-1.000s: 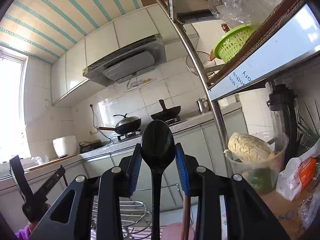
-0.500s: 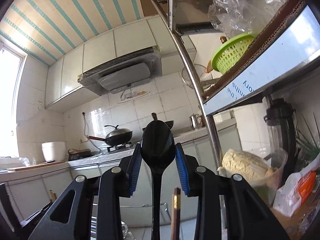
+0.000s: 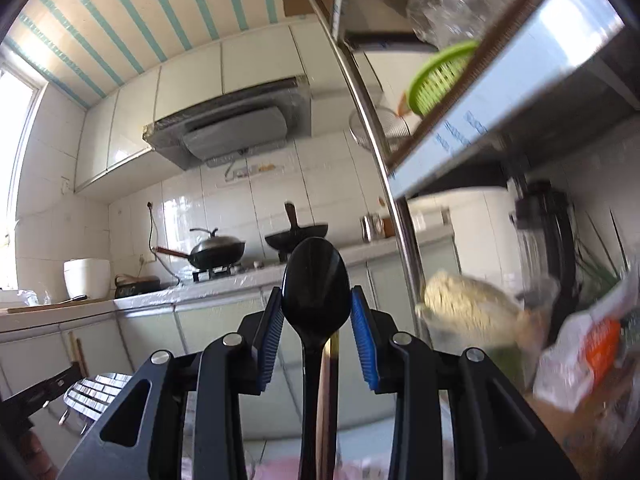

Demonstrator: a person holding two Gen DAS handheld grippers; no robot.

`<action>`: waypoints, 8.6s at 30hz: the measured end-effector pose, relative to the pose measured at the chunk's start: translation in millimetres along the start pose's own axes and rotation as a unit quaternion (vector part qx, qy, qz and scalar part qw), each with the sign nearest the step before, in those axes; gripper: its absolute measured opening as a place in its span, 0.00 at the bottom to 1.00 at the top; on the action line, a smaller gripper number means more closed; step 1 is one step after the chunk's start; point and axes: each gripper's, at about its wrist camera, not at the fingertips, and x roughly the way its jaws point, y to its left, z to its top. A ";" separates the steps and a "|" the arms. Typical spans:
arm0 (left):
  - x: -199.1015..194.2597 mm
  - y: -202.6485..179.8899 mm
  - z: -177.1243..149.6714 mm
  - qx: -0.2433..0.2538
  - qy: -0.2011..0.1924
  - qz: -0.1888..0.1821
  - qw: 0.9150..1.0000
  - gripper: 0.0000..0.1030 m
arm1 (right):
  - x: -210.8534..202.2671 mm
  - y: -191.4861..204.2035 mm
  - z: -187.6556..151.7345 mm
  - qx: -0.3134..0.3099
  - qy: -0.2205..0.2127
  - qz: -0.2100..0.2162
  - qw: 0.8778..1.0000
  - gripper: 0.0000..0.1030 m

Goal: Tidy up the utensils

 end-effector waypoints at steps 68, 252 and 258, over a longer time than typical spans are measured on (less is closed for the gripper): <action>-159.8 -36.1 -65.4 0.116 0.222 -0.012 0.968 0.38 | -148.5 70.6 -85.4 -0.086 0.386 0.045 0.917 0.45; 30.9 15.6 39.3 -0.029 0.297 -0.039 0.954 0.19 | 9.4 7.1 -7.5 0.000 0.175 0.009 0.985 0.07; 15.5 21.2 45.8 -0.041 0.282 -0.038 0.958 0.31 | 6.8 6.2 -21.5 0.001 0.217 0.009 0.976 0.28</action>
